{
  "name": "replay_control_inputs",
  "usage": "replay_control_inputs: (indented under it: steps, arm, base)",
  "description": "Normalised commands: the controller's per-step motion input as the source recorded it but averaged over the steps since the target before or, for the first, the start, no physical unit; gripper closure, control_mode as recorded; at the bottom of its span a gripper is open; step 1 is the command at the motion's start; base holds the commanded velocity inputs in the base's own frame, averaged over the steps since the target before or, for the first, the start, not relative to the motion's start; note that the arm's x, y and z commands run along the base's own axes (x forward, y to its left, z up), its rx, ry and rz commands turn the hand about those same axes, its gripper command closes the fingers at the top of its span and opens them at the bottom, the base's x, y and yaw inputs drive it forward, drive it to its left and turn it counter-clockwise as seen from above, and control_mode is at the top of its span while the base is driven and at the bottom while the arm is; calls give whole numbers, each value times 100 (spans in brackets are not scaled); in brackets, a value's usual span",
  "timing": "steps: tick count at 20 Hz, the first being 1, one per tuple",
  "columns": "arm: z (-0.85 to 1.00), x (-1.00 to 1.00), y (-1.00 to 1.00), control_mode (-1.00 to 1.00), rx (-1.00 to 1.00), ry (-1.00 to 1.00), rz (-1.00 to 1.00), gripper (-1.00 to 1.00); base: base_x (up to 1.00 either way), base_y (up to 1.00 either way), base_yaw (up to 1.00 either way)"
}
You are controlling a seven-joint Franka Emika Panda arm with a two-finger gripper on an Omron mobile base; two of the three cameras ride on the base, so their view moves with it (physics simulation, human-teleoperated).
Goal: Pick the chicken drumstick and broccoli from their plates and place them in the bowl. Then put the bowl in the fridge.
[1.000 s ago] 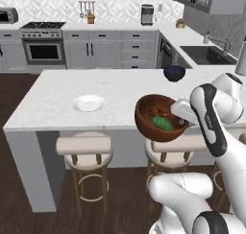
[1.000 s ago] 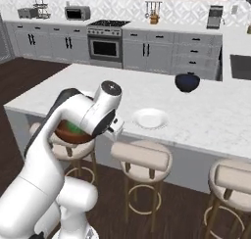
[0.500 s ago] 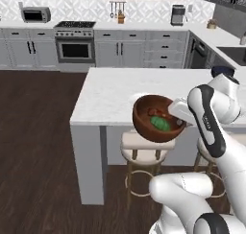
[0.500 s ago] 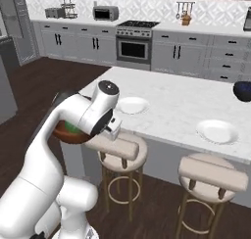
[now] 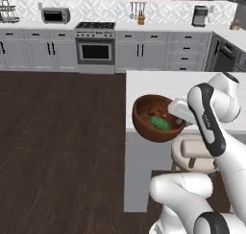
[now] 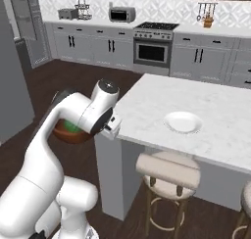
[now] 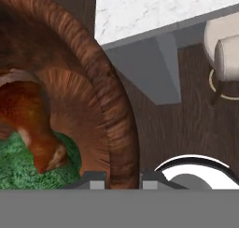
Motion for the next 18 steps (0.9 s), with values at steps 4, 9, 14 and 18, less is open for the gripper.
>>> replay_control_inputs:
  steps: [4, 9, 14, 18]
  arm:
    - [0, 0, 0, 100, 0, 0, 0, 100]
    - [0, 0, 0, 100, 0, 0, 0, 100]
    - [0, 0, 0, 100, 0, 0, 0, 100]
    - [0, 0, 0, 100, 0, 0, 0, 100]
  base:
    - [100, 100, -1]
    - [97, 100, 0]
    - [93, 100, -1]
    - [100, 100, -4]
